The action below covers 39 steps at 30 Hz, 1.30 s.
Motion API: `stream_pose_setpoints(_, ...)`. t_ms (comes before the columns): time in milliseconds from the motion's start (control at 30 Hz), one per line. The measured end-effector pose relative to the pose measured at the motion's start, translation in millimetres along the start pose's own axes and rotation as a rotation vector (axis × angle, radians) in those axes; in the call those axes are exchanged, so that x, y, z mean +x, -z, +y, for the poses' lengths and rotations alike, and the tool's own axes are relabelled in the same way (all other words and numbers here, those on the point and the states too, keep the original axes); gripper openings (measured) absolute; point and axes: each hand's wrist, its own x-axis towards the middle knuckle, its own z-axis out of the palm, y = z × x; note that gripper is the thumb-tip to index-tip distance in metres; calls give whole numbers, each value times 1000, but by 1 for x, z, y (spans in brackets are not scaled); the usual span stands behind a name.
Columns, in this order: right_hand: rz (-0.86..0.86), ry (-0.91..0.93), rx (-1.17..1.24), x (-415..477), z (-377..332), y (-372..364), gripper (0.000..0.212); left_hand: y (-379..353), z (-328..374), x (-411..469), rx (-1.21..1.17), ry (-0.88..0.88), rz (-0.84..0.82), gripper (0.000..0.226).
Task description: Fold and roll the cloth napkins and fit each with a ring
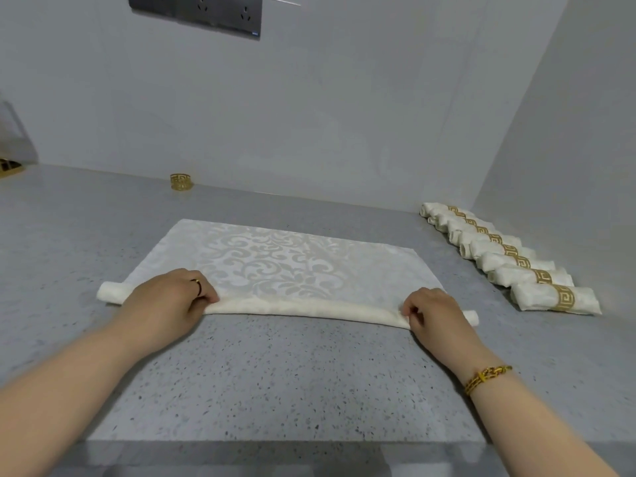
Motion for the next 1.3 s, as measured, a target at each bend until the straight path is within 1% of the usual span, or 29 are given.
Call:
stream_pose_setpoints(100,-41,13,184,-10,5,7,15,6,-4,-5,-135,-5,-31,16)
stream_pose_setpoints(200,-99,17,286,-18,9,14,16,10,0,-6,-173,-6,-66,14)
stream_pose_setpoints(300,-107,-17,285,-18,10,19,18,11,3,-4,-158,27,-59,4)
stream_pose_setpoints(400,-118,-102,314,-13,9,23,13,9,2,-3,-158,55,-22,11)
stream_pose_setpoints(433,-128,-122,321,-11,8,23,14,8,3,-3,-151,68,-9,10)
stream_pose_setpoints(500,-147,-143,293,-6,6,21,13,6,6,-3,-127,105,22,5)
stream_pose_setpoints(567,-165,-157,189,-1,1,15,8,5,7,-1,-118,133,46,14)
stream_pose_setpoints(633,-172,-156,42,3,-4,11,2,4,6,1,-87,96,80,17)
stream_pose_setpoints(700,-147,-144,-20,4,-5,8,10,1,3,4,-61,4,97,12)
stream_pose_setpoints(733,-118,-138,-22,3,-5,8,13,-1,1,4,-56,-35,78,8)
stream_pose_setpoints(833,-51,-46,-4,-3,-4,8,10,1,-1,0,-119,-78,-16,9)
stream_pose_setpoints(900,-73,28,43,-11,1,9,11,5,0,-2,-142,-104,-53,7)
stream_pose_setpoints(1000,-120,87,92,-22,7,18,9,7,-2,-6,-69,-141,-94,19)
stream_pose_setpoints(1033,-142,90,101,-24,9,21,11,9,0,-7,-42,-153,-110,18)
stream_pose_setpoints(1100,-176,66,129,-28,10,25,15,12,1,-12,-12,-187,-135,4)
stream_pose_setpoints(1167,-189,-2,190,-28,8,30,15,15,1,-16,-33,-191,-155,19)
stream_pose_setpoints(1200,-201,-36,224,-26,7,32,12,15,-1,-16,-40,-167,-162,22)
stream_pose_setpoints(1300,-242,-93,289,-18,5,32,17,14,-4,-12,-102,-85,-142,25)
